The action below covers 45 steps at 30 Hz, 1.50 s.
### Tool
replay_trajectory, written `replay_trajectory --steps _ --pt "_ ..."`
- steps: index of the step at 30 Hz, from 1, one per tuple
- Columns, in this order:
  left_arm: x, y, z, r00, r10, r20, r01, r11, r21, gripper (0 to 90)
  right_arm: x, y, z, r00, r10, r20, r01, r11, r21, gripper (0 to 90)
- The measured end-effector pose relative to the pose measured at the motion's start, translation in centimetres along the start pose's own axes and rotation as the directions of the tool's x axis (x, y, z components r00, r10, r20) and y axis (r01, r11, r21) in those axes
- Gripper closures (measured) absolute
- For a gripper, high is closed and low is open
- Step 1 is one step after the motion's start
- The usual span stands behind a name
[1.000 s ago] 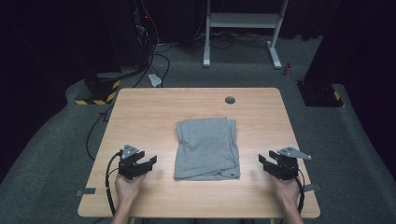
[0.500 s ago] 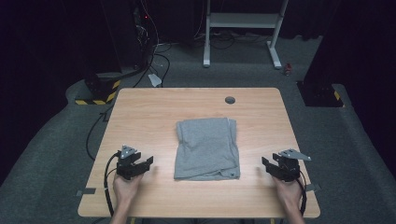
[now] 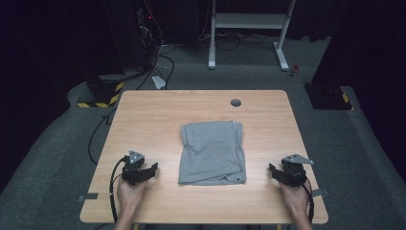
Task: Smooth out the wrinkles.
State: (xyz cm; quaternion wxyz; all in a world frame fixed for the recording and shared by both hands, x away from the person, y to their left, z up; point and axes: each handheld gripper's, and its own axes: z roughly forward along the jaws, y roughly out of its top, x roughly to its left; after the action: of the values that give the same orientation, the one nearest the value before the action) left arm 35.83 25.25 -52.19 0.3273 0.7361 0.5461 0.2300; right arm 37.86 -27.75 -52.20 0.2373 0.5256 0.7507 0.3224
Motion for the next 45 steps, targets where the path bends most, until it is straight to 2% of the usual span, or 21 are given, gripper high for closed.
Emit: replay_trajectory --steps 5,7,9,16,45 --pt "-0.2 -0.6 0.22 0.9998 0.016 -0.016 -0.016 0.9994 -0.031 34.9 0.1 -0.03 0.01 0.9999 -0.011 0.011 0.011 1.0 -0.004 39.6" --pt "-0.26 -0.64 0.2 0.9998 0.013 -0.016 -0.013 0.9995 -0.029 33.7 0.07 -0.03 0.02 0.9998 -0.012 0.014 0.012 1.0 -0.001 36.3" --pt "-0.4 -0.69 0.18 0.9997 0.012 -0.019 -0.012 0.9995 -0.029 31.8 -0.1 -0.05 0.05 0.9999 0.012 0.005 -0.012 1.0 0.005 32.4" --pt "-0.46 -0.7 0.19 0.9998 0.016 -0.007 -0.016 0.9996 -0.025 28.0 0.02 -0.11 0.01 1.0 0.008 0.001 -0.008 1.0 0.013 28.7" --pt "-0.59 -0.71 0.19 0.9993 0.035 0.01 -0.035 0.9991 -0.023 26.9 0.13 -0.16 -0.02 0.9998 -0.011 -0.019 0.012 1.0 0.015 26.5"
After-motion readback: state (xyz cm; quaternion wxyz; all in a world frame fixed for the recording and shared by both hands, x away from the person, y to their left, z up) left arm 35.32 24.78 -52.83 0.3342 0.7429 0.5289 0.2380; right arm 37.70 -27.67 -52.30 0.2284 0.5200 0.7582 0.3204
